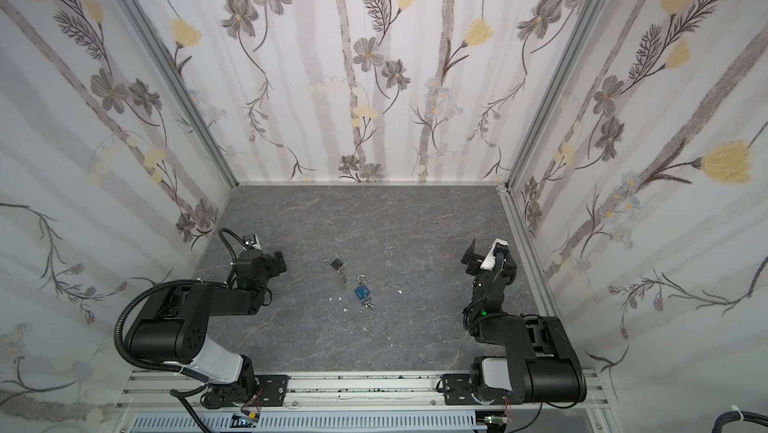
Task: Unlock with the key
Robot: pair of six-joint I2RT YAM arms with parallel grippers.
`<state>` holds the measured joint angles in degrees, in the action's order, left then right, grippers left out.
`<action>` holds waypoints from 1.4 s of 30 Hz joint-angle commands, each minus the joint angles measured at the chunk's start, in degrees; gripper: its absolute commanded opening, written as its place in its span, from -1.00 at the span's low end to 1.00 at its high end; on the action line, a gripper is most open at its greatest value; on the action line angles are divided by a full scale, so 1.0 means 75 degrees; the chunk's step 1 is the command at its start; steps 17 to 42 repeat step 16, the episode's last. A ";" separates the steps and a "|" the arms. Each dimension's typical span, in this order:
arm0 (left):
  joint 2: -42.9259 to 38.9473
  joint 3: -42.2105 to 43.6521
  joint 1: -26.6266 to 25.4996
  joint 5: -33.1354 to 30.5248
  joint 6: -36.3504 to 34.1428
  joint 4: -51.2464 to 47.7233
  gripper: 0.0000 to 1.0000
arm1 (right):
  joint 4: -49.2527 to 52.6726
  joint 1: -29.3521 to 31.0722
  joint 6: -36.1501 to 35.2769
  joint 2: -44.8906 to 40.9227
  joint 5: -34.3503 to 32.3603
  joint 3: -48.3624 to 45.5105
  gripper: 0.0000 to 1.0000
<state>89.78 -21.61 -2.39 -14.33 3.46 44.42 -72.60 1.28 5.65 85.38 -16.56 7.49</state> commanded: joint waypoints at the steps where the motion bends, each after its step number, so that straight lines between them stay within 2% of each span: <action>1: 0.0063 0.0013 -0.0015 0.0187 -0.0260 0.1332 1.00 | -0.0783 0.0071 -0.0303 0.0099 0.0495 0.0259 0.99; 2: 0.0025 -0.0006 -0.0012 0.0193 -0.0238 0.1268 1.00 | -0.1109 0.0177 -0.0389 0.0206 0.0284 0.0199 0.99; 5: 0.0061 0.0010 -0.0010 0.0180 -0.0245 0.1362 1.00 | -0.0379 0.0484 -0.0684 0.0009 0.0195 0.0403 0.99; 8: 0.0087 0.0024 -0.0009 0.0168 -0.0250 0.1402 1.00 | -0.0799 0.0474 -0.0706 0.0160 0.0251 0.0322 0.99; 13: 0.0062 0.0008 -0.0007 0.0166 -0.0239 0.1344 1.00 | -0.0366 0.0256 -0.0594 0.0171 0.0754 0.0544 0.99; 16: 0.0096 0.0073 -0.0090 -0.0184 -0.0245 0.1506 1.00 | -0.0495 0.0276 -0.0627 0.0135 0.0720 0.0463 0.99; 42: 0.0096 0.0073 -0.0090 -0.0184 -0.0245 0.1506 1.00 | -0.0495 0.0276 -0.0627 0.0135 0.0720 0.0463 0.99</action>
